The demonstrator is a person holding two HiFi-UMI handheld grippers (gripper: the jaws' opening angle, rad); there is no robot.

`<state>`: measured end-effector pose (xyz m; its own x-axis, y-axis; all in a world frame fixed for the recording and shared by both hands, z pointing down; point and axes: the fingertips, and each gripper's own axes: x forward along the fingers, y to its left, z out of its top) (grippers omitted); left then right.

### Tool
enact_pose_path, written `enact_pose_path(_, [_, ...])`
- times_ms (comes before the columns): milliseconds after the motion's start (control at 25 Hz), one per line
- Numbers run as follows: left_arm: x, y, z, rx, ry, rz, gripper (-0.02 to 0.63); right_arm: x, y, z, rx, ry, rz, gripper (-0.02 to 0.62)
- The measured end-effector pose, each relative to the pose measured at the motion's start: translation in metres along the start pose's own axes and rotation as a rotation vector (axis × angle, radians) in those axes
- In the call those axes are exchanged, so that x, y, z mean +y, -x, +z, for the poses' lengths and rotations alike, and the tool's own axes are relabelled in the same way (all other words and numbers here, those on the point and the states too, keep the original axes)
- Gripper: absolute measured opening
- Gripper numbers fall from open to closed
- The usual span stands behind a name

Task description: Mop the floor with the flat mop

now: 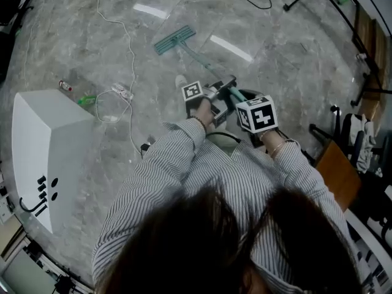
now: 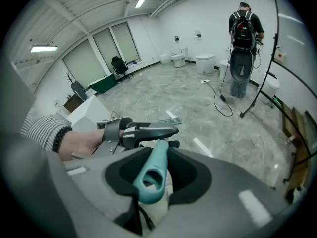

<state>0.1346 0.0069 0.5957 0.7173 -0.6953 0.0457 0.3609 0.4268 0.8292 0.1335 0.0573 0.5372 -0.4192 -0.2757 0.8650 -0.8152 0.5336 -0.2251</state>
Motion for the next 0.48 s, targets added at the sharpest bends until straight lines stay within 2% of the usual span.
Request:
enact_pose_path(160, [0.012,-0.008,-0.059,0.069,0.013,0.01,0.14,-0.012,0.045,-0.031,0.015,0.049,0.012,0.112])
enact_pose_path(280, [0.028,-0.013,-0.103,0.186,0.001,0.071,0.147,-0.022,0.074,-0.06,0.048,0.103,-0.008,0.111])
enact_pose_path(360, [0.038,-0.016,-0.129,0.261,-0.007,0.12,0.15,-0.029,0.09,-0.076,0.052,0.098,-0.011,0.11])
enact_pose_path(480, [0.045,-0.02,-0.155,0.309,-0.004,0.147,0.152,-0.036,0.109,-0.09,0.047,0.066,-0.006,0.11])
